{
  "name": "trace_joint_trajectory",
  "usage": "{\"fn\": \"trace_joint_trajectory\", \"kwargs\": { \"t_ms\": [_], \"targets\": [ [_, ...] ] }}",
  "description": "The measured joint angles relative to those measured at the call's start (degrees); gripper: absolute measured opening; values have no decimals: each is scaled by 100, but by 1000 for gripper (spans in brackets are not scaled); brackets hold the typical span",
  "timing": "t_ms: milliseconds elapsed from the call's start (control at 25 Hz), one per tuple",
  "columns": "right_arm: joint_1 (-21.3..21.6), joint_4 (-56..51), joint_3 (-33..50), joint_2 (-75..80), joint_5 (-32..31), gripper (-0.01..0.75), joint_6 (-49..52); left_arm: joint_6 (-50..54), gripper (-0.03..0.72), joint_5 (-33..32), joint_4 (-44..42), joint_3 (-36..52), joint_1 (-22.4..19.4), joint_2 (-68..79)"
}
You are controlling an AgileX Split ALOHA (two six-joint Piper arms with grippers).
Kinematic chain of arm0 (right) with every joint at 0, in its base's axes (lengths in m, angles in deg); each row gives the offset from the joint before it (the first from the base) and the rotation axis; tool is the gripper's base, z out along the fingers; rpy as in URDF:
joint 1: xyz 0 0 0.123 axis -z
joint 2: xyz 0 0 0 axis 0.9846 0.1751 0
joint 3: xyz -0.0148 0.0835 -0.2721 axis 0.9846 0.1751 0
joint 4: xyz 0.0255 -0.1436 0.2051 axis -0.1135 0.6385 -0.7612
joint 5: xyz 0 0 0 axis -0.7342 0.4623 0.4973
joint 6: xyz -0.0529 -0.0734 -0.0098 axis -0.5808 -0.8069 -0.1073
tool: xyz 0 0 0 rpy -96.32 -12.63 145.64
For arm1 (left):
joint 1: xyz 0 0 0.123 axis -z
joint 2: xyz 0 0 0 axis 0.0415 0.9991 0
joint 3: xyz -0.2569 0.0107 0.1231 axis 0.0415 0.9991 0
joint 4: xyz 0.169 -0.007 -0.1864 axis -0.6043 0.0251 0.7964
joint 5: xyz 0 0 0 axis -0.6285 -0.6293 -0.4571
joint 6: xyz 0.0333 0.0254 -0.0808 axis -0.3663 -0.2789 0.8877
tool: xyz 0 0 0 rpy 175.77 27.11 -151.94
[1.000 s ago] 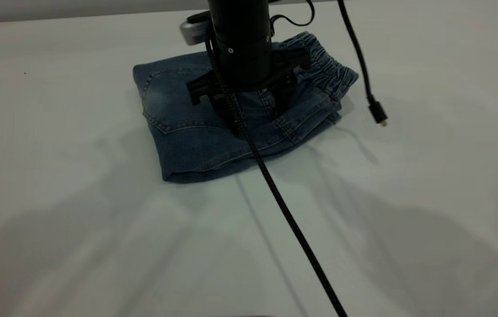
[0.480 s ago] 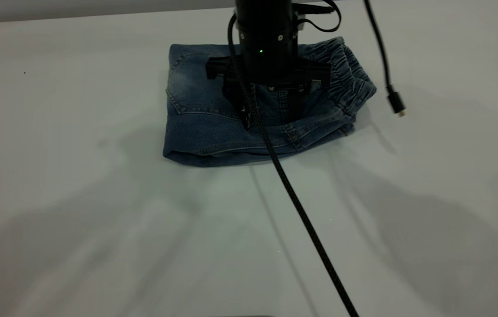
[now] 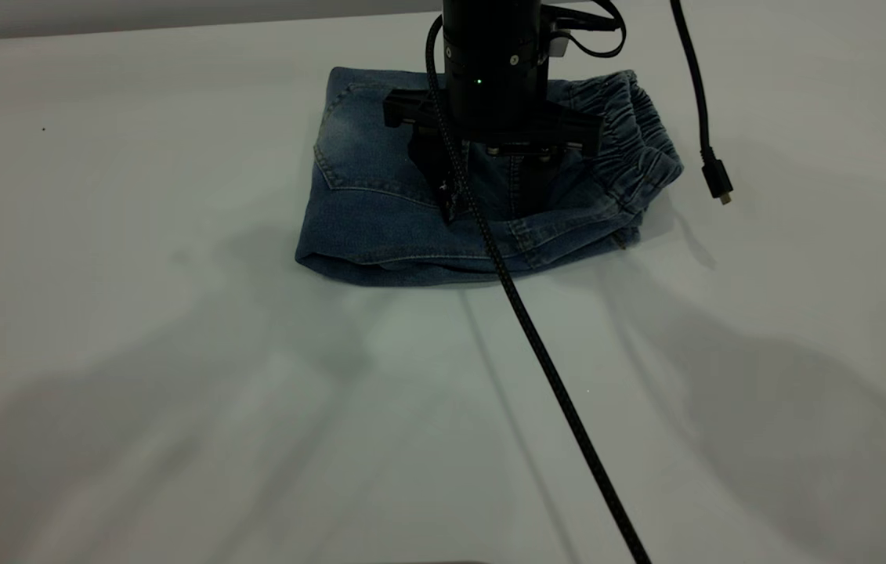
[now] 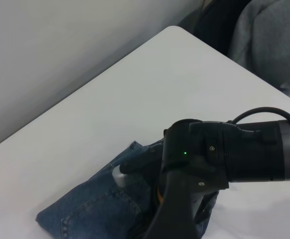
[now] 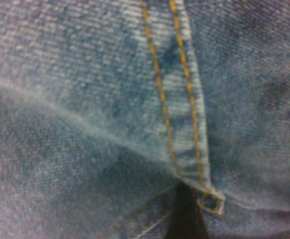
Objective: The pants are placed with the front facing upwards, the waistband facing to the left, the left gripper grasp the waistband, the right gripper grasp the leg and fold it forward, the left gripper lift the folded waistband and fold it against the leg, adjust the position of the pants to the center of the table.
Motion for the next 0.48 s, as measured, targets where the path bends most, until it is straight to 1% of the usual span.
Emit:
{"fn": "trace_joint_trajectory", "kwargs": {
  "t_ms": [80,200,360,480],
  "targets": [
    [0,139,15,-69,-12,444,-227,0,585,0,0,0,0,0],
    [18,620,79,-361,-59,444,-533,0,585,0,0,0,0,0],
    [37,1218,79,-1153,-79,444,-1075,-32,585,0,-5,0,0,0],
    [55,1420,79,-1858,-120,444,-1757,-70,585,-46,-73,0,0,-6]
  ]
}}
